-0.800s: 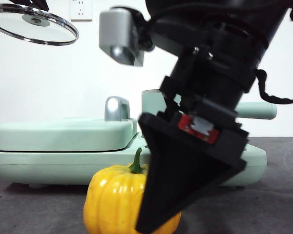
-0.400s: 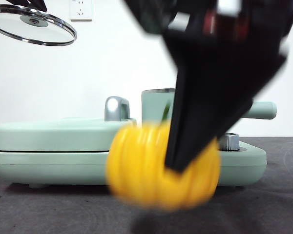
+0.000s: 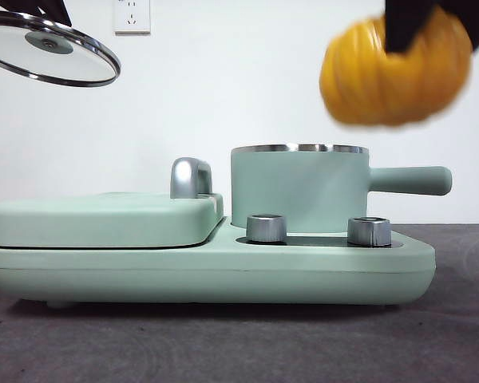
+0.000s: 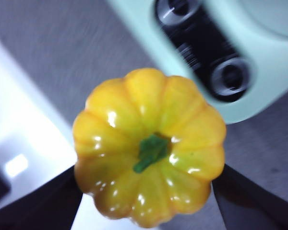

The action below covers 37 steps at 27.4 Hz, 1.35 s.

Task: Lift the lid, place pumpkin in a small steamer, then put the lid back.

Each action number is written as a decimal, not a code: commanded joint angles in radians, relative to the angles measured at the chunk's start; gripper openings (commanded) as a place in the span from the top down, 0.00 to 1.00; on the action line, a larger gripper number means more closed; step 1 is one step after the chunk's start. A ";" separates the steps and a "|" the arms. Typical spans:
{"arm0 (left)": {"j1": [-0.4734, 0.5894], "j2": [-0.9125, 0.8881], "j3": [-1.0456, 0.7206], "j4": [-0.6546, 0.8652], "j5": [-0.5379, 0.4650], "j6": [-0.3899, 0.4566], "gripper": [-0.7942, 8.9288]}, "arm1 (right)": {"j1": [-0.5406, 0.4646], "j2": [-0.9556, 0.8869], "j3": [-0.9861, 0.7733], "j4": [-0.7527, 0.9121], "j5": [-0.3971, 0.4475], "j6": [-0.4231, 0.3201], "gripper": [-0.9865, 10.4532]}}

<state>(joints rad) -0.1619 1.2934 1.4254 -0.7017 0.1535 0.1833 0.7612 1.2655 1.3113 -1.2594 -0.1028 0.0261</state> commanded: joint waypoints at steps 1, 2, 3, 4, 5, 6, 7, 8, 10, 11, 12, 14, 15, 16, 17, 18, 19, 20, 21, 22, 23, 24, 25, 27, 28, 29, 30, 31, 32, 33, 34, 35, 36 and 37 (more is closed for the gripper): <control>-0.002 -0.004 0.019 0.044 0.004 -0.012 0.90 | -0.057 0.045 0.100 0.013 -0.001 0.006 0.63; -0.002 -0.004 0.018 0.045 0.004 -0.013 0.90 | -0.079 0.059 0.126 0.019 -0.001 -0.002 0.63; -0.002 -0.004 0.014 0.055 0.004 -0.013 0.90 | -0.105 0.076 0.156 0.029 -0.001 -0.013 0.63; -0.002 -0.007 0.004 0.072 0.004 -0.016 0.90 | -0.126 0.094 0.182 0.040 -0.001 -0.020 0.63; -0.002 -0.017 -0.014 0.096 0.004 -0.023 0.90 | -0.145 0.116 0.208 0.053 -0.001 -0.026 0.63; -0.002 -0.028 -0.036 0.119 0.004 -0.035 0.90 | -0.161 0.138 0.235 0.063 -0.001 -0.034 0.63; -0.002 -0.040 -0.058 0.134 0.004 -0.047 0.90 | -0.174 0.160 0.257 0.070 -0.001 -0.041 0.63; -0.002 -0.058 -0.086 0.146 0.004 -0.056 0.90 | -0.188 0.182 0.280 0.076 -0.001 -0.048 0.63; -0.002 -0.091 -0.142 0.159 0.004 -0.061 0.90 | -0.208 0.226 0.320 0.090 -0.001 -0.071 0.63; -0.002 -0.110 -0.169 0.163 0.004 -0.060 0.90 | -0.216 0.248 0.336 0.101 -0.001 -0.082 0.63; -0.002 -0.127 -0.194 0.164 0.004 -0.058 0.90 | -0.221 0.269 0.350 0.113 -0.002 -0.090 0.63; -0.002 -0.156 -0.234 0.165 0.004 -0.058 0.90 | -0.228 0.313 0.372 0.122 -0.002 -0.097 0.63; -0.002 -0.171 -0.253 0.165 0.004 -0.059 0.90 | -0.232 0.337 0.382 0.124 -0.002 -0.103 0.63; -0.002 -0.183 -0.269 0.164 0.004 -0.063 0.90 | -0.235 0.361 0.389 0.126 -0.005 -0.112 0.63; -0.002 -0.197 -0.284 0.164 0.004 -0.066 0.90 | -0.236 0.385 0.395 0.128 -0.005 -0.120 0.63; -0.002 -0.211 -0.297 0.166 0.004 -0.069 0.90 | -0.236 0.409 0.397 0.134 -0.005 -0.126 0.63; -0.002 -0.220 -0.306 0.167 0.004 -0.069 0.90 | -0.236 0.432 0.398 0.145 -0.005 -0.129 0.63; -0.002 -0.229 -0.313 0.168 0.004 -0.070 0.90 | -0.236 0.457 0.398 0.155 -0.004 -0.133 0.63; -0.002 -0.235 -0.315 0.167 0.004 -0.071 0.90 | -0.237 0.483 0.398 0.167 -0.002 -0.134 0.63; -0.002 -0.239 -0.315 0.167 0.004 -0.071 0.90 | -0.238 0.502 0.398 0.176 -0.002 -0.136 0.63; -0.002 -0.242 -0.315 0.171 0.004 -0.071 0.90 | -0.240 0.526 0.398 0.187 -0.002 -0.137 0.63; -0.002 -0.243 -0.315 0.175 0.004 -0.072 0.90 | -0.241 0.546 0.398 0.195 -0.001 -0.140 0.63; -0.002 -0.244 -0.315 0.176 0.004 -0.072 0.90 | -0.241 0.565 0.398 0.206 -0.002 -0.140 0.63; -0.002 -0.244 -0.315 0.177 0.004 -0.073 0.90 | -0.241 0.600 0.398 0.226 -0.001 -0.140 0.63; -0.002 -0.244 -0.315 0.177 0.004 -0.073 0.90 | -0.241 0.614 0.398 0.234 -0.001 -0.140 0.63; -0.002 -0.244 -0.315 0.177 0.004 -0.073 0.90 | -0.241 0.632 0.398 0.243 -0.001 -0.143 0.63; -0.002 -0.244 -0.315 0.176 0.004 -0.073 0.90 | -0.241 0.647 0.398 0.252 -0.001 -0.143 0.63; -0.002 -0.244 -0.315 0.176 0.004 -0.073 0.90 | -0.241 0.662 0.398 0.263 -0.001 -0.143 0.63; -0.002 -0.244 -0.315 0.175 0.004 -0.073 0.90 | -0.241 0.672 0.398 0.272 0.000 -0.144 0.63; -0.002 -0.244 -0.315 0.175 0.004 -0.074 0.90 | -0.241 0.684 0.398 0.284 0.000 -0.147 0.63; -0.002 -0.244 -0.315 0.174 0.004 -0.074 0.90 | -0.241 0.690 0.398 0.292 0.000 -0.148 0.63; -0.002 -0.244 -0.315 0.174 0.004 -0.074 0.90 | -0.241 0.698 0.398 0.303 0.001 -0.150 0.63; -0.002 -0.244 -0.315 0.174 0.004 -0.073 0.90 | -0.241 0.703 0.398 0.311 0.002 -0.150 0.63; -0.002 -0.244 -0.315 0.174 0.004 -0.073 0.90 | -0.241 0.706 0.398 0.323 0.003 -0.150 0.62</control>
<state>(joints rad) -0.1619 1.0504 1.0943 -0.5526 0.1551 0.1116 0.5114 1.9457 1.6882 -0.9390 -0.1013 -0.1085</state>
